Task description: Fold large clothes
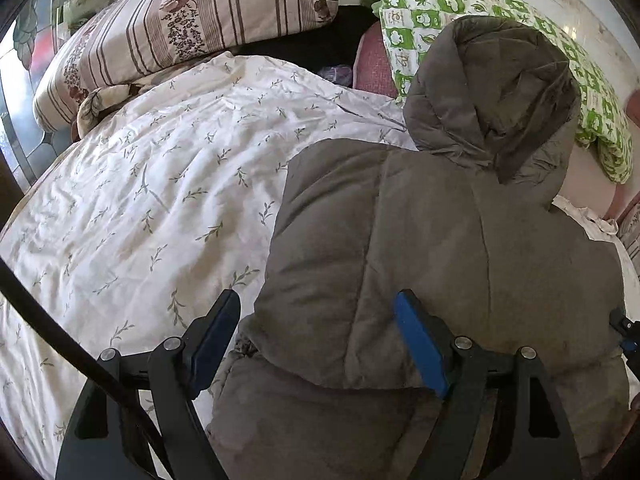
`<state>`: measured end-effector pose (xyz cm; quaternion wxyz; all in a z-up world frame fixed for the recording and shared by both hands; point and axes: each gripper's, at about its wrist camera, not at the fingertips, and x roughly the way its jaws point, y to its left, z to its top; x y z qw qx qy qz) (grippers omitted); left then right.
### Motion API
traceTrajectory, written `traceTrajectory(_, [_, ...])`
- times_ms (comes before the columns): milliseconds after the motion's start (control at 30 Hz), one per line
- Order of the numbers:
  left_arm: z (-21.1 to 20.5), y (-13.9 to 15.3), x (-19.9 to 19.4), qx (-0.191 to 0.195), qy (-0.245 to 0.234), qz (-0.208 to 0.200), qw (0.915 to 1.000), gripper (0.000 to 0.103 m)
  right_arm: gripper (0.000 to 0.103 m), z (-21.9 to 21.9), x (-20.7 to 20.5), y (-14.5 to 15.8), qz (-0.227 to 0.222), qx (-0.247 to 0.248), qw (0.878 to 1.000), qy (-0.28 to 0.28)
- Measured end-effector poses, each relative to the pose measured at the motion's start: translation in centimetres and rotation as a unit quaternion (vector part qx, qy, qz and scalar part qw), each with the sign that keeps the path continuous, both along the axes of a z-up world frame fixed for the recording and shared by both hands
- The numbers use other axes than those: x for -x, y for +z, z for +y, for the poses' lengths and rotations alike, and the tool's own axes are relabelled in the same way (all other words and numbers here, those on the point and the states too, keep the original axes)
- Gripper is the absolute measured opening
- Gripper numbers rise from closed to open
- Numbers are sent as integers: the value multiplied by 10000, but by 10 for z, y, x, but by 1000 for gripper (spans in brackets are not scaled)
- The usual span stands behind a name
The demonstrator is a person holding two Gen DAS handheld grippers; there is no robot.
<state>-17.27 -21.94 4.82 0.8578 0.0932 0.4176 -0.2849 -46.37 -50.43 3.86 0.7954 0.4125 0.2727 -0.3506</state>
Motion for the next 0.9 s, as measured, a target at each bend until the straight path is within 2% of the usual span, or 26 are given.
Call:
traceTrajectory(200, [6, 22, 10, 269, 57, -363, 9990, 79, 44, 5, 10, 18, 110, 135, 9995, -250])
traceTrajectory(300, [5, 33, 20, 421, -55, -622, 9972, 79, 44, 12, 16, 33, 194, 534, 9974, -442])
traceTrajectory(400, [-3, 34, 29, 377, -229, -750, 9962, 79, 44, 21, 13, 44, 220, 970, 9943, -372])
traceTrajectory(533, [-16, 26, 37, 189, -426, -706, 9964, 79, 44, 31, -7, 38, 226, 1002, 9946, 113])
traceTrajectory(600, [-20, 21, 40, 85, -479, -679, 9965, 79, 44, 36, -17, 33, 387, 1076, 9931, 255])
traceTrajectory(767, [-24, 10, 37, -87, -500, -498, 9975, 80, 44, 32, -32, 13, 847, 979, 9908, 407])
traceTrajectory(900, [-26, 4, 35, -173, -490, -427, 9977, 82, 44, 32, -34, 8, 932, 942, 9903, 424])
